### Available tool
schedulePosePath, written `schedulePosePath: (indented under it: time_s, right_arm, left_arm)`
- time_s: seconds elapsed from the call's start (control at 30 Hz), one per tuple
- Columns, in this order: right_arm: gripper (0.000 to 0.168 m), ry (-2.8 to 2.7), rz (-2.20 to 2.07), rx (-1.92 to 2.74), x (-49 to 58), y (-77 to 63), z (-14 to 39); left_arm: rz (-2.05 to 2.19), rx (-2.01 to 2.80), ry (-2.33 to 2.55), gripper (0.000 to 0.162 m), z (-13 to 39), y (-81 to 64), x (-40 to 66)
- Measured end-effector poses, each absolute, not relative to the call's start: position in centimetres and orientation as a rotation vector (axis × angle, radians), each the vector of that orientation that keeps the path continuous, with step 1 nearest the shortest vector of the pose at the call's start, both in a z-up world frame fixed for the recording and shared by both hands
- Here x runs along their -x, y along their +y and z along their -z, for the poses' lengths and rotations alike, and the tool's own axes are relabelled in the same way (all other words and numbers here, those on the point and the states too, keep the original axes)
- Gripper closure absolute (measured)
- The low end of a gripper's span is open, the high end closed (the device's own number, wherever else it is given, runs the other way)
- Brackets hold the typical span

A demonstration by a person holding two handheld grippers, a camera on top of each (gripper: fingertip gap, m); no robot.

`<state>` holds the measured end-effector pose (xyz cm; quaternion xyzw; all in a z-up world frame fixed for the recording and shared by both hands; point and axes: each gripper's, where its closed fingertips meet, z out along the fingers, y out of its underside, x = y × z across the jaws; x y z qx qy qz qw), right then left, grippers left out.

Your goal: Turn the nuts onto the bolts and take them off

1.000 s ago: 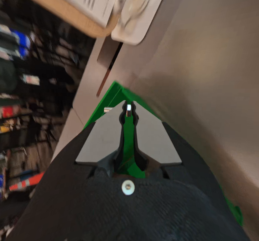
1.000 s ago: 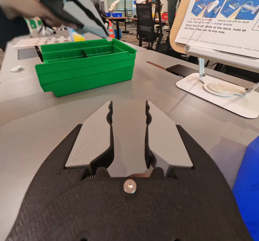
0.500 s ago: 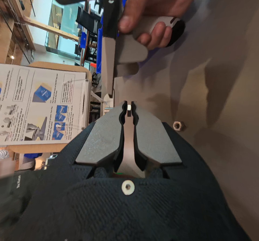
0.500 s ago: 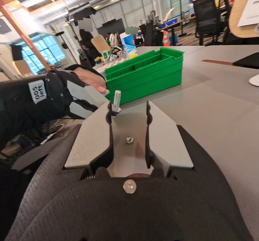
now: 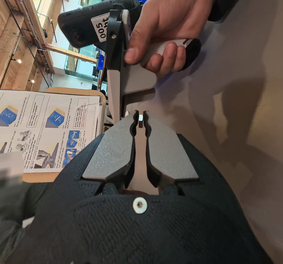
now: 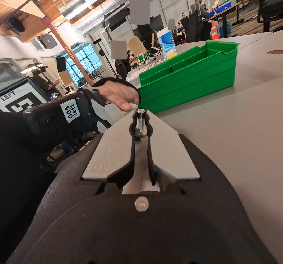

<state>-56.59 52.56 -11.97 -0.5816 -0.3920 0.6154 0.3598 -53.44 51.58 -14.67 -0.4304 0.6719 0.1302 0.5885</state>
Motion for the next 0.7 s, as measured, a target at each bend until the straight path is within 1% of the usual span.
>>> schedulePosePath:
  time_s: [0.1, 0.2, 0.27, 0.33, 0.4, 0.5, 0.53, 0.63, 0.7]
  right_arm:
    - [0.162, -0.983, -1.514, 1.503, 56.2, 53.4, 11.9]
    - [0.162, -0.946, -1.348, 1.554, 55.6, 55.1, 12.5]
    - [0.162, -0.914, -1.281, 1.561, 55.1, 56.0, 12.5]
    - [0.162, -0.905, -1.293, 1.538, 55.0, 55.9, 12.1]
    - [0.162, -0.907, -1.315, 1.501, 55.0, 55.5, 11.4]
    - [0.162, -0.928, -1.250, 1.466, 54.9, 55.4, 11.2]
    - [0.162, -0.936, -1.221, 1.462, 54.9, 55.5, 11.3]
    - [0.162, -0.950, -1.210, 1.461, 55.0, 55.5, 11.4]
    - [0.162, -0.939, -1.217, 1.469, 54.9, 55.6, 11.5]
  left_arm:
    - [-0.260, 1.041, 1.493, 0.160, 14.4, 52.0, 53.9]
    - [-0.155, 1.118, 1.387, 0.155, 13.8, 52.1, 54.8]
    - [-0.030, 1.218, 1.326, 0.162, 13.9, 52.2, 55.6]
    - [0.192, 1.418, 1.215, 0.162, 14.7, 52.7, 56.0]
    - [0.420, 1.546, 1.025, 0.151, 14.2, 53.7, 56.1]
    - [0.751, 1.650, 0.952, 0.150, 14.4, 53.6, 54.9]
    - [0.826, 1.656, 0.959, 0.147, 14.5, 53.4, 54.3]
    - [0.857, 1.637, 0.949, 0.136, 14.6, 54.3, 53.4]
    - [0.866, 1.631, 0.964, 0.134, 14.7, 54.6, 52.8]
